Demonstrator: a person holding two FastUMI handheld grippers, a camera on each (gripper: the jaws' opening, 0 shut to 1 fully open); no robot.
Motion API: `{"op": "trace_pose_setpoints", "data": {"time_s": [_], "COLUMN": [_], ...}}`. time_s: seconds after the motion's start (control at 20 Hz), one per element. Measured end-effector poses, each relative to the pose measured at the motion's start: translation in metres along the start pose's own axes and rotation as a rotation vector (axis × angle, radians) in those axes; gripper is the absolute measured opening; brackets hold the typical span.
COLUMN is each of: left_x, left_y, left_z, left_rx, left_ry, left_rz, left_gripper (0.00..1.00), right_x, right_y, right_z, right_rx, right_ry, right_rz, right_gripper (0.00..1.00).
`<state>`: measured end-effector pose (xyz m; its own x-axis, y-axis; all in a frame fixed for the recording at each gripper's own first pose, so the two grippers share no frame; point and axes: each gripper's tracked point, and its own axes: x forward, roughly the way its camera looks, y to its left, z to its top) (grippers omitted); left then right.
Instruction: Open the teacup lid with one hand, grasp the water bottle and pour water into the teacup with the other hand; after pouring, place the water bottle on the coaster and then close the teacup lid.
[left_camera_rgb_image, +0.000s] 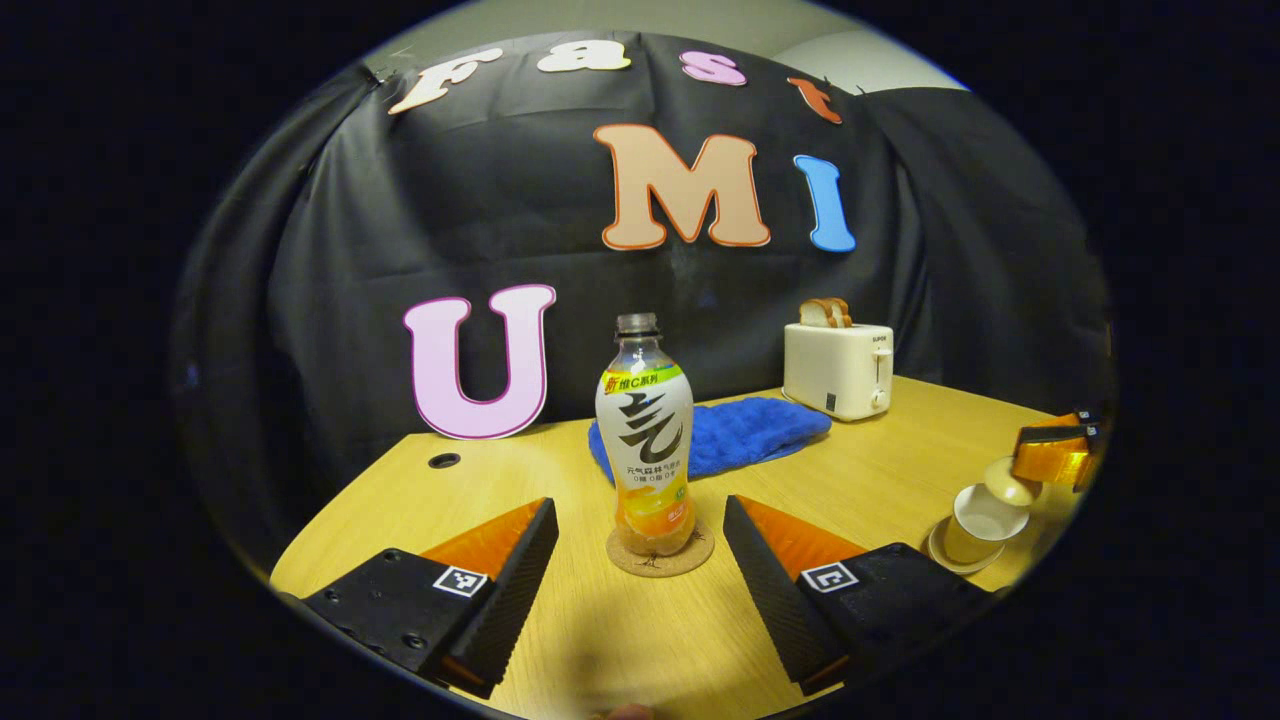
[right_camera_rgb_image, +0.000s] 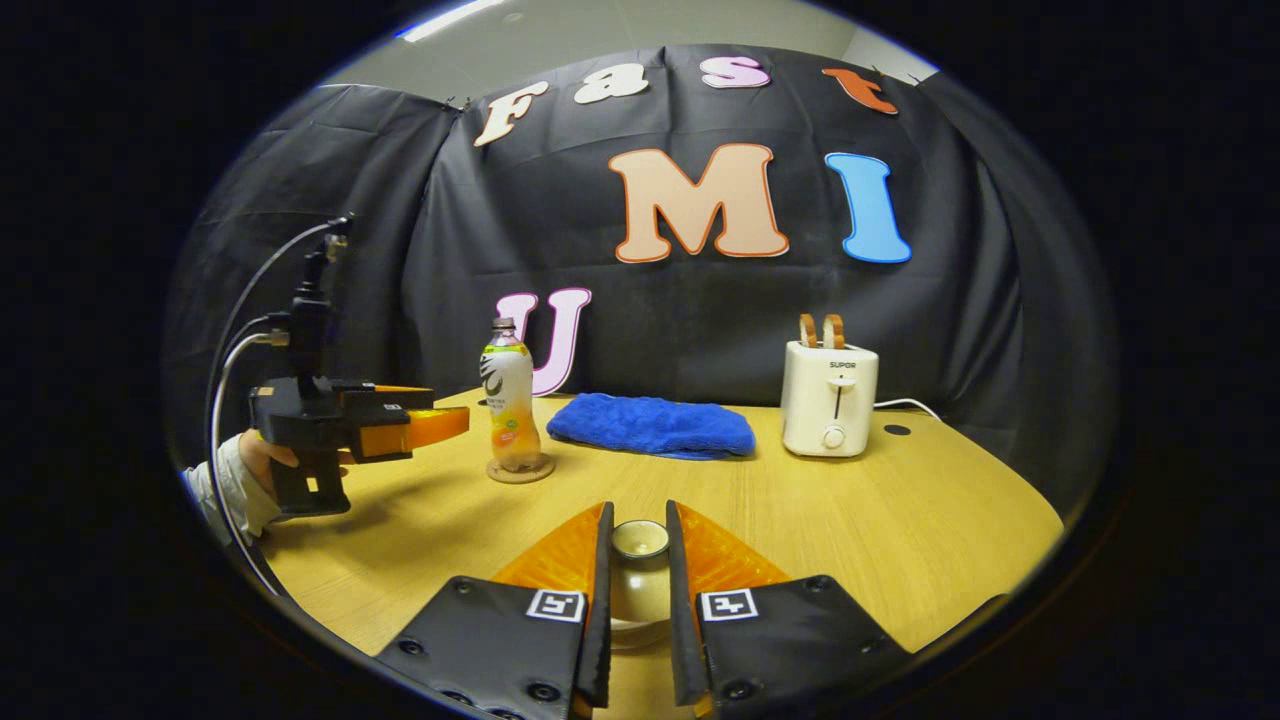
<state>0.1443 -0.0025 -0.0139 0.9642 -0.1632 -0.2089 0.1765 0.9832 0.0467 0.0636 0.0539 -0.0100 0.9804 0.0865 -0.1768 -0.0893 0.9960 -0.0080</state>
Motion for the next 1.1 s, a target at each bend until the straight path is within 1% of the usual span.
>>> {"op": "trace_pose_setpoints", "data": {"time_s": [0.15,0.2,0.25,0.35,0.4,0.45,0.5,0.55,0.6,0.7,0.8,0.85,0.9,0.95,1.1], "left_x": [-0.02,-0.026,-0.031,-0.037,-0.039,-0.041,-0.039,-0.039,-0.041,-0.043,-0.046,-0.048,-0.051,-0.054,-0.066], "left_y": [-0.009,-0.011,-0.013,-0.02,-0.022,-0.024,-0.017,-0.018,-0.02,-0.025,-0.029,-0.029,-0.032,-0.033,-0.034], "left_z": [0.012,0.014,0.014,0.015,0.014,0.012,0.004,0.001,-0.001,-0.005,-0.009,-0.011,-0.013,-0.014,-0.021], "left_rx": [-0.002,0.003,0.006,-0.003,-0.004,-0.002,0.001,0.002,0.0,-0.013,-0.022,-0.024,-0.024,-0.022,-0.022], "left_ry": [-0.046,-0.056,-0.06,-0.071,-0.072,-0.072,-0.069,-0.063,-0.061,-0.054,-0.048,-0.045,-0.043,-0.043,-0.044], "left_rz": [-0.003,-0.006,-0.006,-0.016,-0.019,-0.02,-0.019,-0.018,-0.019,-0.027,-0.027,-0.025,-0.025,-0.024,0.0], "left_gripper": [0.97,0.97,0.97,0.97,0.97,1.0,0.97,0.97,0.97,0.97,0.97,0.97,0.97,0.97,0.97], "right_x": [0.006,0.008,0.009,0.009,0.01,0.01,0.01,0.01,0.01,0.01,0.011,0.011,0.009,0.005,-0.004], "right_y": [0.007,0.009,0.01,0.009,0.009,0.009,0.01,0.011,0.011,0.011,0.01,0.009,0.009,0.01,0.004], "right_z": [-0.003,-0.006,-0.006,-0.012,-0.014,-0.015,-0.017,-0.018,-0.021,-0.021,-0.024,-0.023,-0.022,-0.014,0.006], "right_rx": [0.009,0.017,0.023,0.022,0.021,0.022,0.024,0.027,0.03,0.034,0.038,0.042,0.043,0.055,0.079], "right_ry": [-0.007,-0.004,-0.002,0.01,0.015,0.018,0.02,0.024,0.027,0.022,0.016,0.011,0.005,-0.025,-0.113], "right_rz": [0.015,0.022,0.025,0.021,0.02,0.021,0.021,0.023,0.024,0.025,0.022,0.022,0.017,0.023,0.007], "right_gripper": [0.26,0.29,0.28,0.28,0.28,0.26,0.26,0.26,0.28,0.26,0.31,0.31,0.34,0.36,0.83]}}
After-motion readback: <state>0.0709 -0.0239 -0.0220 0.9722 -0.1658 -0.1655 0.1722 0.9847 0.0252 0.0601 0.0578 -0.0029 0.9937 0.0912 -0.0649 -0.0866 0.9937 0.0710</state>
